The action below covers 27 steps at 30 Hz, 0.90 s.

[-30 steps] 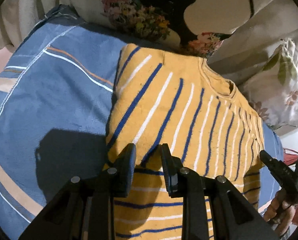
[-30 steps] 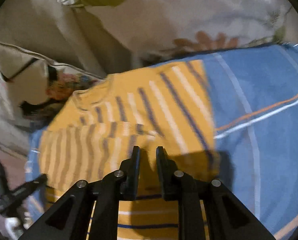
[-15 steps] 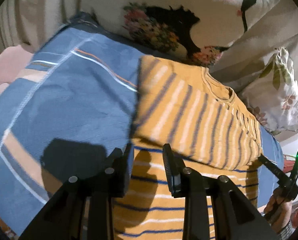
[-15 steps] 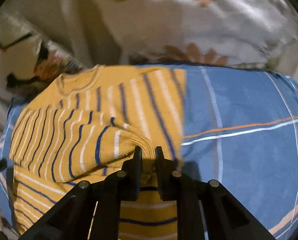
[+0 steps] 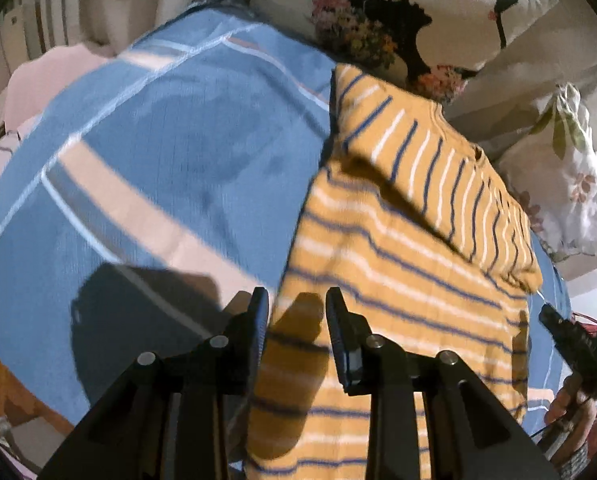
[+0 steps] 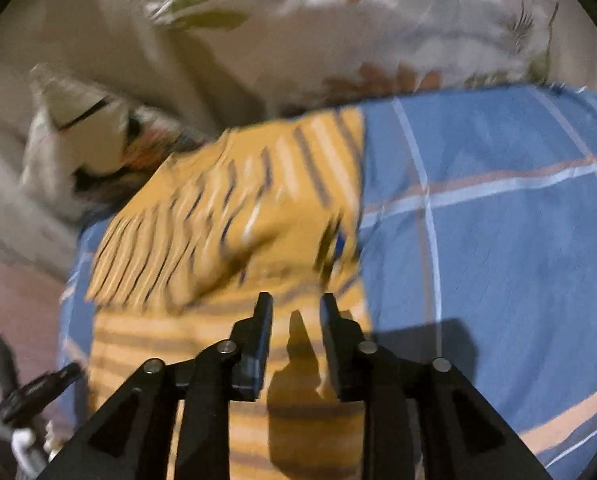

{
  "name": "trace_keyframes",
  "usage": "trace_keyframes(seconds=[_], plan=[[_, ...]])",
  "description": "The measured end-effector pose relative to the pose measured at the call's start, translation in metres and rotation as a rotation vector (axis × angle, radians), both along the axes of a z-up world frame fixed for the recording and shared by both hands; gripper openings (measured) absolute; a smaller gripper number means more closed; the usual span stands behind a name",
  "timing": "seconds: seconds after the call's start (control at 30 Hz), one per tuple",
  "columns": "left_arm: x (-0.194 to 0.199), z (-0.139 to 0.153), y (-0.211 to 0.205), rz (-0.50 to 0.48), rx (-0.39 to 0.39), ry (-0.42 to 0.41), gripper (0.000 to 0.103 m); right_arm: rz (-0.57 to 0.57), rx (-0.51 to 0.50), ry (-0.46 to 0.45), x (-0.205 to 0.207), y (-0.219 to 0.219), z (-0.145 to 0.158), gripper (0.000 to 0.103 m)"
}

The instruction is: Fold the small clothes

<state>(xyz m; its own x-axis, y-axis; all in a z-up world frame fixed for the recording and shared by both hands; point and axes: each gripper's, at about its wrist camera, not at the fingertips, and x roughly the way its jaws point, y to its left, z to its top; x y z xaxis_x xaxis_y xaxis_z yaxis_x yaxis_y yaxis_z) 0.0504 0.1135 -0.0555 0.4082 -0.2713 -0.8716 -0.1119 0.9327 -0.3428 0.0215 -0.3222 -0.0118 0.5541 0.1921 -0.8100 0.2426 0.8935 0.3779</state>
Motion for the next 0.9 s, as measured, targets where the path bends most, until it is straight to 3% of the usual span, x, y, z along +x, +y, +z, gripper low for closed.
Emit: trace_keyframes(seconds=[0.03, 0.17, 0.37, 0.63, 0.77, 0.9], plan=[[-0.007, -0.003, -0.001, 0.002, -0.008, 0.009, 0.028, 0.025, 0.012, 0.008, -0.010, 0.003, -0.004, 0.038], [-0.032, -0.016, -0.003, 0.022, -0.040, 0.044, 0.029, 0.061, -0.001, 0.063, -0.044, 0.008, -0.021, 0.039], [-0.065, -0.018, -0.005, 0.035, -0.043, 0.052, 0.033, 0.055, 0.095, 0.116, -0.093, 0.001, -0.041, 0.045], [-0.099, -0.018, -0.010, 0.044, -0.056, 0.040, 0.035, 0.113, 0.213, 0.117, -0.124, 0.009, -0.047, 0.053], [-0.111, -0.018, -0.013, 0.048, -0.076, 0.034, 0.038, 0.143, 0.244, 0.118, -0.132, 0.016, -0.048, 0.053], [-0.123, -0.017, -0.016, 0.044, -0.085, 0.029, 0.045, 0.212, 0.291, 0.124, -0.140, 0.031, -0.050, 0.060]])
